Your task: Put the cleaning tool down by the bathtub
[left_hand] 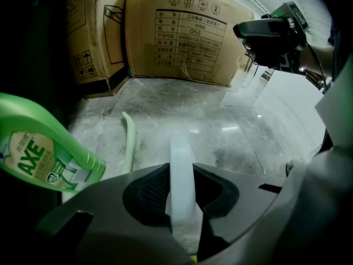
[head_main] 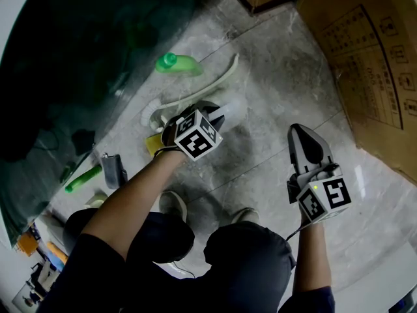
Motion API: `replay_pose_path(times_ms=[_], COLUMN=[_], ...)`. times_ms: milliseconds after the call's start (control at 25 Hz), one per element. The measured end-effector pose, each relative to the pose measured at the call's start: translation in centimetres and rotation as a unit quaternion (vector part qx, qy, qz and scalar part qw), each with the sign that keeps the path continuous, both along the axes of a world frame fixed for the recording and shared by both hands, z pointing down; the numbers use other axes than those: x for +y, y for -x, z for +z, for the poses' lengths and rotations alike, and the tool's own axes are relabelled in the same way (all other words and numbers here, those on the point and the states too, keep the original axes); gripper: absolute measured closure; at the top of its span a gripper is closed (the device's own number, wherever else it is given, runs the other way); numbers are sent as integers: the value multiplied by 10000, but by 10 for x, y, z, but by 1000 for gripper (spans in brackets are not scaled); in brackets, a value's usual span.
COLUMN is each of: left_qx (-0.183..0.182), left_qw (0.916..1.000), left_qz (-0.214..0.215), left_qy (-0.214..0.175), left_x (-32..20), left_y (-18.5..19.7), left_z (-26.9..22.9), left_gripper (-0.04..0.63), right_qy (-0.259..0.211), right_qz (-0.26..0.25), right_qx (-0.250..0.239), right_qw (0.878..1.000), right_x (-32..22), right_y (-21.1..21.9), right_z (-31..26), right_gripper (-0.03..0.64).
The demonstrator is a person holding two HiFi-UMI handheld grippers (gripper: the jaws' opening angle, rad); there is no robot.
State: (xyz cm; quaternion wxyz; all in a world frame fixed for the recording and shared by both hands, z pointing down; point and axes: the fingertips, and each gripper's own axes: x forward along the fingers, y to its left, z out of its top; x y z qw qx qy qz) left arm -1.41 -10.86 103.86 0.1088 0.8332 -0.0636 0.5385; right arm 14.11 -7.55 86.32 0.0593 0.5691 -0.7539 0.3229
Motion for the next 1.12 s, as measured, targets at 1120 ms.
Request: replay_pose_path(times_ms=[1120], left_qx=[448], left_qw=[9970], left_qz=[171], left_qy=[-600], left_x=[-37], left_y=[-2], left_z=[-111], left_gripper=[403], right_qy=[-108], right_qz=[-62], right_qx=[303], right_qw=[9995], right_x=[-6], right_y=[-2], right_z=[-58], right_gripper=[612])
